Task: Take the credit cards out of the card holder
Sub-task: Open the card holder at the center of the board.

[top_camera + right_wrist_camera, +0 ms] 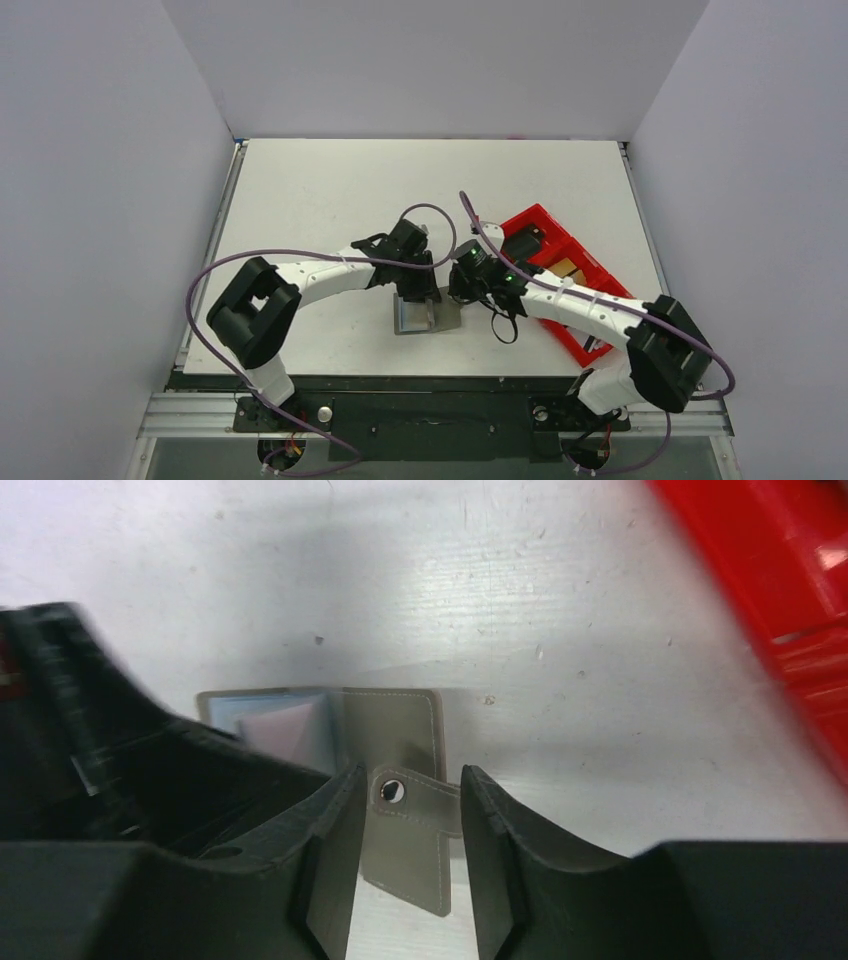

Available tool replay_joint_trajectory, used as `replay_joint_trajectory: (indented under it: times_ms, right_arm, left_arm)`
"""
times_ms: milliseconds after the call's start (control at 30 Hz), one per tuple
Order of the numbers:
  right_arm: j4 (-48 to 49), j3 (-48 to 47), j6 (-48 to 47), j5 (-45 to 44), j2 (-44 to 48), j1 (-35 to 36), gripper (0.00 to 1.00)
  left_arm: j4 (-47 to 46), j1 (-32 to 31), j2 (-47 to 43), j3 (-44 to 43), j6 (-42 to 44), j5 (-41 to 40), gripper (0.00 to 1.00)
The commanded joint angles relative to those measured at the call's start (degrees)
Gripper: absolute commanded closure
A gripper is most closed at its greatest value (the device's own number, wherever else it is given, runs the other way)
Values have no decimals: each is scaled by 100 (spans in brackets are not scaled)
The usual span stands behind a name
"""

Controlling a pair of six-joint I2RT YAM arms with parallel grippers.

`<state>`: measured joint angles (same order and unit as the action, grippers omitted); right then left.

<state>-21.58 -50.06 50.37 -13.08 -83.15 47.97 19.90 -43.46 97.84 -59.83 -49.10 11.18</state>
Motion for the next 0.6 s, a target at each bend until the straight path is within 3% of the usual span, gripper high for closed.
replay_joint_trajectory:
  times_ms: [0,133,567]
  right_arm:
    - [-368,-182,4,-451,665,-49,63]
    - [-632,-157,-8,-587,1111,-55,60]
    - [-746,371,8,-511,1934,-61,59]
  left_arm:
    - [-262,-133,172,-423,-36,90,71]
    - [-292,-269,412,-610,-45,131,71]
    - [-399,-445,997,-1012,-120,222,46]
